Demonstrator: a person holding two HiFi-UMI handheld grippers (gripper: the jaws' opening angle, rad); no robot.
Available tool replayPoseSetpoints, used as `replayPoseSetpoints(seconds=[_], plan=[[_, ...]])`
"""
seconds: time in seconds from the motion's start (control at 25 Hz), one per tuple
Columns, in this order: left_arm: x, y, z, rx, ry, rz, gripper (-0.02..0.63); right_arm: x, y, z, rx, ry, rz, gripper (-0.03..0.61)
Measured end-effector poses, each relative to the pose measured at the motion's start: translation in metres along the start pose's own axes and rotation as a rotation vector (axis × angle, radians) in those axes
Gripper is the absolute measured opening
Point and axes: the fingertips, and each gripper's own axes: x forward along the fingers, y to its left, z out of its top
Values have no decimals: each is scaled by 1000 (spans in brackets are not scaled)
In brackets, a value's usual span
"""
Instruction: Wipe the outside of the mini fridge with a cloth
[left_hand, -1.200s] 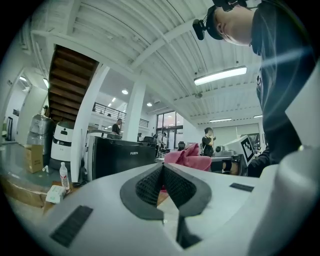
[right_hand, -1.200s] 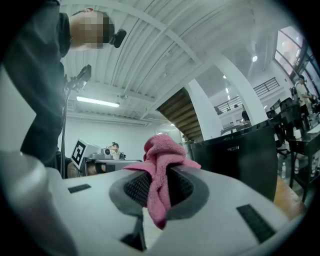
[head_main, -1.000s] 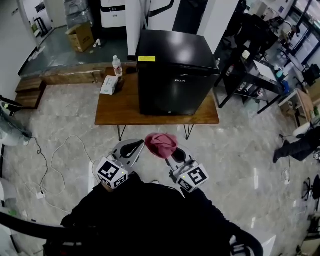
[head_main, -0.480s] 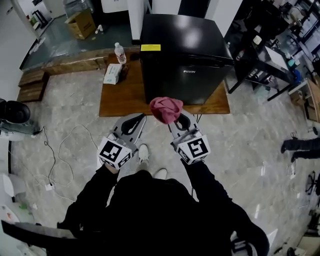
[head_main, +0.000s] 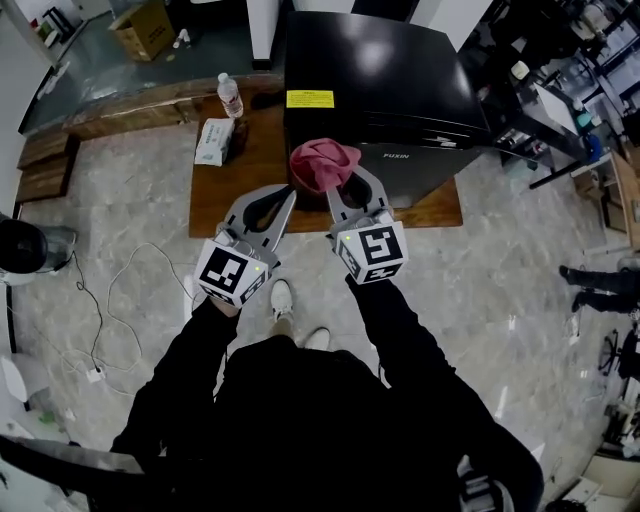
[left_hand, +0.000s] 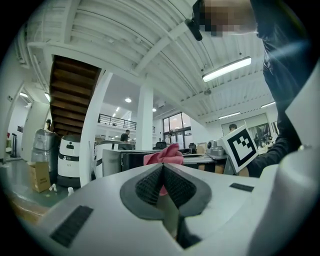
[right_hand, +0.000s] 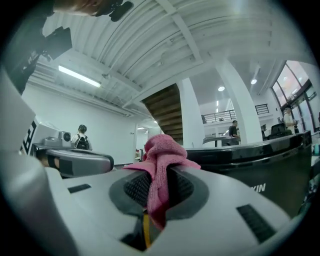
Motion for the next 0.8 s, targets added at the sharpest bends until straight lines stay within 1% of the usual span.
replayPoseSetpoints(seconds=[0.2,0.4,0.48,0.6,0.8], plan=[[32,34,-19,-26,-9,-31,5,32,-18,-17,-18,25,-55,49],[50,46,-52,-54,-1,-68,5,37,-20,-37,-47,24,-97,52],[55,47,-66,-67,14,-90,5,38,-22,-48,-53,26,-117,52],[62,48,-90,-90,45,-120,5,39,-26,-70,-31,64,-145,52],[68,43,-147,-131,110,-174,5,39,-28,-120,17,125,-190,52]])
